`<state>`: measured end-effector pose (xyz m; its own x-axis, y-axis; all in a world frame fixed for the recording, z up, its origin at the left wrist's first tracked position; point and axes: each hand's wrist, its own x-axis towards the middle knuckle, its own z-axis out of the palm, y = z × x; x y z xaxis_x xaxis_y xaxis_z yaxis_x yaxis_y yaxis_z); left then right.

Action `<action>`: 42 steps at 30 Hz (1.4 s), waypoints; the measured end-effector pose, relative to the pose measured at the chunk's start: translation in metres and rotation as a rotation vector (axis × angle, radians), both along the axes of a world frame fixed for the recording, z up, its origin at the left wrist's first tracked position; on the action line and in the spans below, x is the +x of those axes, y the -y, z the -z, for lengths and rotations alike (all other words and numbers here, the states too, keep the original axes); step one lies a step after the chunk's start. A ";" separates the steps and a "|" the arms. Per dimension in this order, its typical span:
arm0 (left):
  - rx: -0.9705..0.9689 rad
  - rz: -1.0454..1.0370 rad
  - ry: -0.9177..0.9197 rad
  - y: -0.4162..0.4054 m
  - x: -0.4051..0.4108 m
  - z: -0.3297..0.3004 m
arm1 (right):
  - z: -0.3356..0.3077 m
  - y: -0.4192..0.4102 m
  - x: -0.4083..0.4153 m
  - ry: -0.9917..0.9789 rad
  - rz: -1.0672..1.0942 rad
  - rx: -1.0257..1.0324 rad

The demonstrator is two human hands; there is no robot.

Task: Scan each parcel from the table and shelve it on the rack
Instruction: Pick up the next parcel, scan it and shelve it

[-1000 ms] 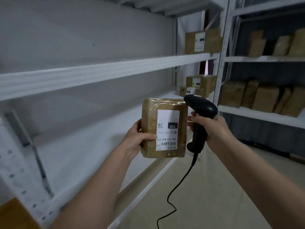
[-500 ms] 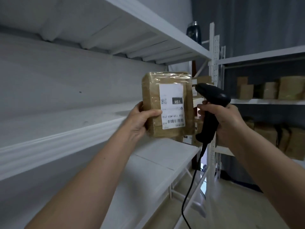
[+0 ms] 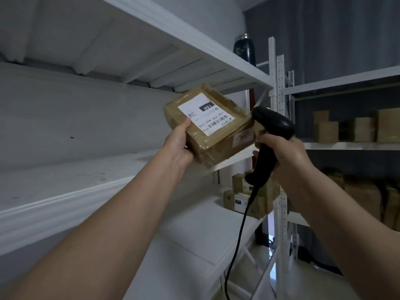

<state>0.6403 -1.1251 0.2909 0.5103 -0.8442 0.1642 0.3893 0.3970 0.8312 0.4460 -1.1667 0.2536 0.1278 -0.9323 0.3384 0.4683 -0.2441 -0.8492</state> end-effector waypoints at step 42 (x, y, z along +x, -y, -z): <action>0.403 -0.345 1.009 0.446 -0.036 0.015 | 0.021 0.357 -0.014 0.077 -0.292 0.220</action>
<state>0.6047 -1.5709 0.2759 0.5141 -0.7690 0.3799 -0.6074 -0.0137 0.7943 0.4325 -1.5233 0.2326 0.3806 -0.9119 0.1532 0.5560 0.0933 -0.8259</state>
